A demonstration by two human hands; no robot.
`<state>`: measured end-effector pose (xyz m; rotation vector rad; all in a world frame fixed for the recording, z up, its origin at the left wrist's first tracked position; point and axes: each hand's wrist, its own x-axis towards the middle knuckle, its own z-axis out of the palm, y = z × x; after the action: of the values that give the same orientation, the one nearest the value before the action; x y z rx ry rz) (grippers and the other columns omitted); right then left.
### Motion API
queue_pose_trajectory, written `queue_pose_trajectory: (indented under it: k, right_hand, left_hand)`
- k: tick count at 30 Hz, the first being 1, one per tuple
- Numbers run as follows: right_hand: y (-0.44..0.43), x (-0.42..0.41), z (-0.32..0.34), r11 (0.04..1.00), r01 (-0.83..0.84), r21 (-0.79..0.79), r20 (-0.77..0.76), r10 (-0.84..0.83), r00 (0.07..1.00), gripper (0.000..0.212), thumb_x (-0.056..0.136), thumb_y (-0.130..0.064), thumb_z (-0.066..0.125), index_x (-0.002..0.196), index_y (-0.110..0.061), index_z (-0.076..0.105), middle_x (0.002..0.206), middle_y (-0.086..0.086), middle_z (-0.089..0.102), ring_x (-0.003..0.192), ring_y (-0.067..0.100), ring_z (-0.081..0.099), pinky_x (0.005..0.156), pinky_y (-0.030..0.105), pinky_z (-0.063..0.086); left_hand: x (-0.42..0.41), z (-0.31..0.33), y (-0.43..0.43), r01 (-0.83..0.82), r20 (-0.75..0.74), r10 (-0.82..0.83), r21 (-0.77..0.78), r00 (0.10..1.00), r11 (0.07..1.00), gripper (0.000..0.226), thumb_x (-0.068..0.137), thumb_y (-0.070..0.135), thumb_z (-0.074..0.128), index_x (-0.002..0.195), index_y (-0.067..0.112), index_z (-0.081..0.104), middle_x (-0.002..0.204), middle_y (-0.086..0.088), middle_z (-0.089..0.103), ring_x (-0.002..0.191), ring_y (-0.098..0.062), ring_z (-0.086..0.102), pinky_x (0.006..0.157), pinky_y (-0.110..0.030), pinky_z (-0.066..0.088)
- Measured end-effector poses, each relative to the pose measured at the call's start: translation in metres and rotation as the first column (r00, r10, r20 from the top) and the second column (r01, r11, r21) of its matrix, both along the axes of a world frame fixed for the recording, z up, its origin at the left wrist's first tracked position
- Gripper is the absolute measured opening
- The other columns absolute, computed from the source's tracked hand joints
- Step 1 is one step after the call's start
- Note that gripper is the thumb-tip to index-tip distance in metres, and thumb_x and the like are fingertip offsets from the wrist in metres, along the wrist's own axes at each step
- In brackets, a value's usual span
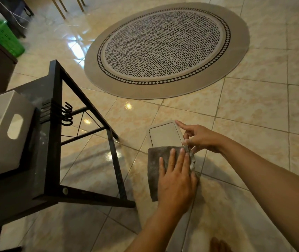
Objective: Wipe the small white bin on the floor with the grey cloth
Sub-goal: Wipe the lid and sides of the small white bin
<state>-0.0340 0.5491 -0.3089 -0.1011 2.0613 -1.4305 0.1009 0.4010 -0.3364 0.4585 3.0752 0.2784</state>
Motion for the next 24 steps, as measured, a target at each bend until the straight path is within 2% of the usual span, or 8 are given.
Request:
queue_pose_trajectory:
  k: [5,12,14,17,22,24]
  right_hand:
    - [-0.004,0.0,-0.001,0.999,0.012,-0.035,0.023,-0.011,1.0,0.083,0.092,0.007,0.056,0.154,-0.036,0.022,0.09,0.013,0.049,0.07,0.018,0.06,0.062,0.029,0.06]
    - [0.001,-0.001,0.0,1.0,0.008,-0.021,0.007,-0.008,1.0,0.083,0.092,0.006,0.057,0.154,-0.037,0.023,0.084,0.01,0.047,0.068,0.016,0.057,0.062,0.027,0.058]
    - [0.001,0.0,0.0,1.0,0.009,-0.01,-0.002,-0.009,1.0,0.083,0.092,0.004,0.058,0.154,-0.037,0.022,0.082,0.008,0.048,0.069,0.016,0.056,0.062,0.028,0.058]
    - [-0.003,0.0,-0.001,1.0,0.005,-0.029,0.002,-0.005,1.0,0.082,0.093,0.004,0.057,0.154,-0.037,0.021,0.086,0.011,0.047,0.07,0.017,0.058,0.064,0.03,0.059]
    - [-0.002,-0.001,-0.002,1.0,0.019,-0.016,0.013,-0.018,1.0,0.082,0.093,0.008,0.053,0.154,-0.037,0.022,0.086,0.011,0.045,0.068,0.017,0.056,0.063,0.029,0.058]
    - [-0.001,-0.001,-0.002,1.0,0.019,-0.017,0.014,-0.019,1.0,0.083,0.092,0.009,0.053,0.154,-0.038,0.022,0.083,0.009,0.046,0.068,0.016,0.055,0.067,0.034,0.061]
  left_hand:
    - [0.0,0.0,-0.024,-0.076,0.002,0.076,-0.01,0.997,0.997,0.054,0.102,0.04,0.028,0.152,0.017,0.027,0.159,-0.003,0.019,0.148,-0.026,0.009,0.116,-0.055,0.014]
    - [0.012,0.0,-0.01,0.066,0.022,-0.066,-0.004,0.998,0.998,0.053,0.104,0.041,0.025,0.152,0.017,0.027,0.16,-0.002,0.019,0.149,-0.026,0.009,0.117,-0.056,0.016]
    - [0.001,0.001,-0.011,0.047,0.004,-0.047,-0.009,0.999,0.999,0.053,0.104,0.041,0.024,0.152,0.017,0.026,0.159,-0.003,0.02,0.149,-0.025,0.01,0.117,-0.057,0.016]
    - [-0.013,0.003,-0.019,-0.048,0.027,0.048,-0.003,0.998,0.999,0.055,0.103,0.041,0.023,0.153,0.018,0.022,0.161,-0.001,0.014,0.149,-0.024,0.004,0.118,-0.057,0.01]
    - [-0.036,0.007,-0.015,-0.069,0.105,0.068,0.009,0.992,0.998,0.058,0.103,0.046,0.012,0.155,0.023,0.0,0.161,0.005,-0.01,0.147,-0.018,-0.02,0.119,-0.053,-0.005]
    - [-0.044,0.009,-0.014,-0.086,0.102,0.085,0.009,0.991,0.996,0.06,0.103,0.05,0.012,0.155,0.023,-0.002,0.161,0.005,-0.012,0.146,-0.017,-0.022,0.118,-0.052,-0.01]
